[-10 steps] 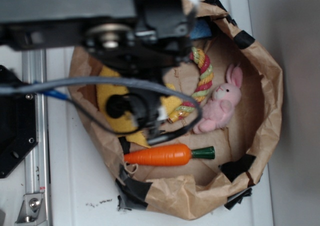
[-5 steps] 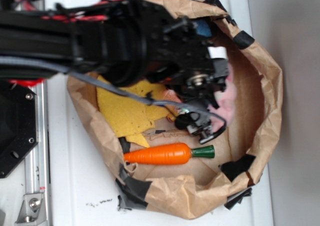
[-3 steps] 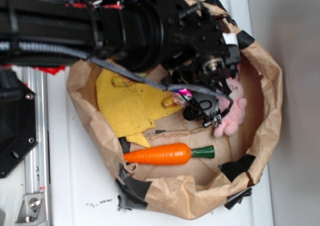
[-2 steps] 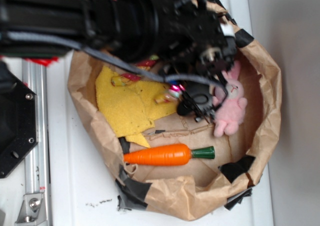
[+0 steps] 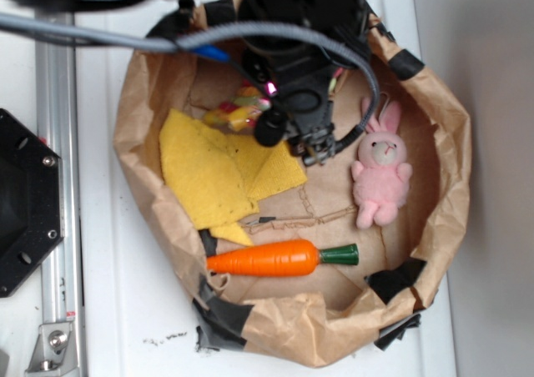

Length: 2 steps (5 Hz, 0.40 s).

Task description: Grab the multicolored rope.

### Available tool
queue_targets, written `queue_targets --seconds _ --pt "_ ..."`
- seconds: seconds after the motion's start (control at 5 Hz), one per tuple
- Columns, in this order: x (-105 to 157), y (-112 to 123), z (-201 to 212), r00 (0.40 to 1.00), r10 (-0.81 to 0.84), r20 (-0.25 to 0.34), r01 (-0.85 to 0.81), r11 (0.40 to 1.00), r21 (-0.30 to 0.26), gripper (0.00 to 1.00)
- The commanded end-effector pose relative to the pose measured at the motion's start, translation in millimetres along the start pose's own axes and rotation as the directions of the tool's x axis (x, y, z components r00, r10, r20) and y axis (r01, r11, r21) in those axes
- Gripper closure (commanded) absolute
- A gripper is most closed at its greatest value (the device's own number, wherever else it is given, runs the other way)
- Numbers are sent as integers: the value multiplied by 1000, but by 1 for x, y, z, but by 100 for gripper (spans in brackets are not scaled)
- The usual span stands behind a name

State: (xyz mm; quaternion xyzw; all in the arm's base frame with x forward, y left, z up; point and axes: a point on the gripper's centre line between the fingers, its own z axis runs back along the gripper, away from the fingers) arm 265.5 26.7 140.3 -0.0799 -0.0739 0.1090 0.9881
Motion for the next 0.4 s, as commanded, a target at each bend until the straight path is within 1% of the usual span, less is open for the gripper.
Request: queue_targets --seconds 0.0,0.2 --pt "4 -41 28 967 -252 -28 252 968 -9 100" --pt "2 -45 20 959 -274 -66 276 961 18 100"
